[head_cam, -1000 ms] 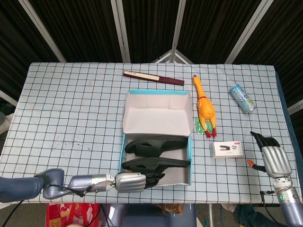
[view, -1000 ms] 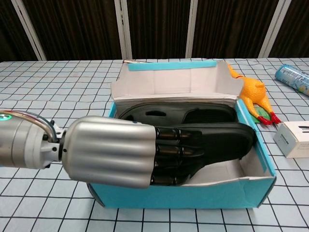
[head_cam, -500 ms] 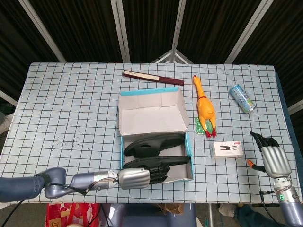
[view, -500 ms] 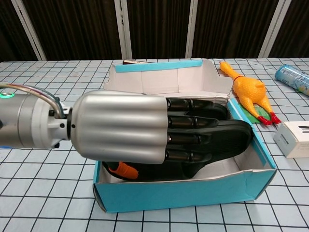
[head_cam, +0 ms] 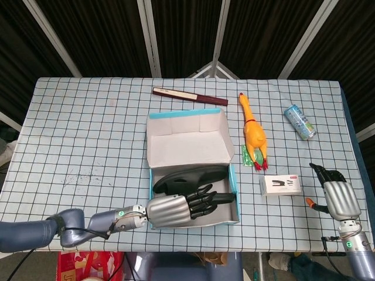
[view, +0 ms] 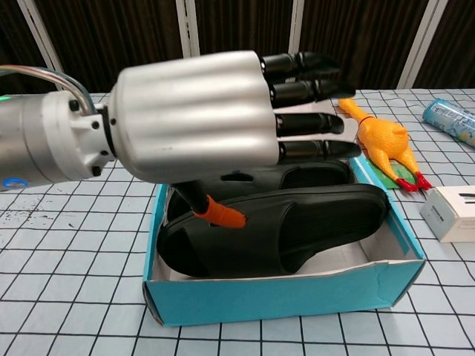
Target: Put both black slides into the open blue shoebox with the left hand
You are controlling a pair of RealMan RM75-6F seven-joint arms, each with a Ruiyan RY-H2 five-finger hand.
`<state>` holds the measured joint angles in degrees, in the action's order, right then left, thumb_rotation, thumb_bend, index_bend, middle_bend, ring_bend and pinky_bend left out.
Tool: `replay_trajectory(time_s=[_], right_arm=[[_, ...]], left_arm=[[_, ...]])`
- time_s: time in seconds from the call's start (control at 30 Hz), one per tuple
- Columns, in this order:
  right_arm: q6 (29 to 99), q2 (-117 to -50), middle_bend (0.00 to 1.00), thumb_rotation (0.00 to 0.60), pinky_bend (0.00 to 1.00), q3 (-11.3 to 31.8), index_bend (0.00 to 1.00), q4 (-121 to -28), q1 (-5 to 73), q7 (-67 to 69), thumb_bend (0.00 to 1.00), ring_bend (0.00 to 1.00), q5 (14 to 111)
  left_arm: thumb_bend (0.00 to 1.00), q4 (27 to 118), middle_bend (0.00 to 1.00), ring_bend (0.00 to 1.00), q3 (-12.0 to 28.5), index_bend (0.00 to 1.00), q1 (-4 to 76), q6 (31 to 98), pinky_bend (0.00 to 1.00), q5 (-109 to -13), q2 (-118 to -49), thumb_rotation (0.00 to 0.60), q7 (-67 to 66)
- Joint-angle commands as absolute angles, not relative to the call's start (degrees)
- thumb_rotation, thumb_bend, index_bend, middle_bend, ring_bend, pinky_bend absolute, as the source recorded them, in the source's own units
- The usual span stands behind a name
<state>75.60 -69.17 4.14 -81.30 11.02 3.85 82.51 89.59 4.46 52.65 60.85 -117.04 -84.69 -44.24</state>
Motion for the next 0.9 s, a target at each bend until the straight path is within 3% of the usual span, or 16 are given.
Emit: replay_trajectory(time_s=[0.03, 0.13, 0.27, 0.4, 0.53, 0.7, 0.9], right_arm=[[75.53, -69.16, 0.2, 0.6, 0.19, 4.17, 0.13, -81.26, 11.06, 3.81, 0.23, 0.26, 82.46], [75.26, -69.18, 0.2, 0.6, 0.19, 4.15, 0.13, -81.25, 11.15, 3.66, 0.23, 0.26, 82.35], [74.94, -69.12, 0.2, 0.6, 0.19, 4.07, 0.13, -81.34, 11.22, 3.4, 0.23, 0.26, 82.24], [74.72, -69.07, 0.2, 0.6, 0.19, 4.2, 0.13, -81.31, 11.2, 3.38, 0.23, 0.26, 81.78], [74.42, -69.01, 0.2, 0.6, 0.19, 4.21, 0.13, -81.26, 11.29, 3.43, 0.23, 0.26, 81.63], [74.63, -68.93, 0.2, 0.6, 0.19, 4.24, 0.13, -81.17, 11.18, 3.85, 0.23, 0.26, 81.71], [74.47, -68.92, 0.2, 0.6, 0.19, 4.17, 0.13, -81.19, 11.27, 3.81, 0.23, 0.26, 81.8]], left_arm=[[0.25, 91.68, 0.16, 0.02, 4.6, 0.05, 49.85, 64.38, 0.03, -113.82, -84.21, 0.454, -40.96], [0.25, 92.37, 0.2, 0.08, 4.88, 0.1, 48.9, 64.6, 0.06, -110.99, -85.32, 0.597, -38.96], [0.25, 92.06, 0.26, 0.14, 5.96, 0.13, 48.64, 65.31, 0.12, -108.56, -88.22, 0.6, -36.57], [0.2, 91.34, 0.23, 0.14, 7.04, 0.14, 49.0, 64.74, 0.14, -105.53, -91.18, 0.6, -33.36], [0.16, 93.31, 0.14, 0.12, 8.4, 0.07, 48.21, 62.73, 0.12, -98.31, -93.81, 0.6, -30.22], [0.15, 97.73, 0.13, 0.1, 10.45, 0.03, 47.74, 58.83, 0.1, -87.72, -95.74, 0.6, -26.84], [0.15, 100.16, 0.15, 0.1, 10.89, 0.05, 48.12, 55.8, 0.1, -81.61, -95.43, 0.6, -27.18]])
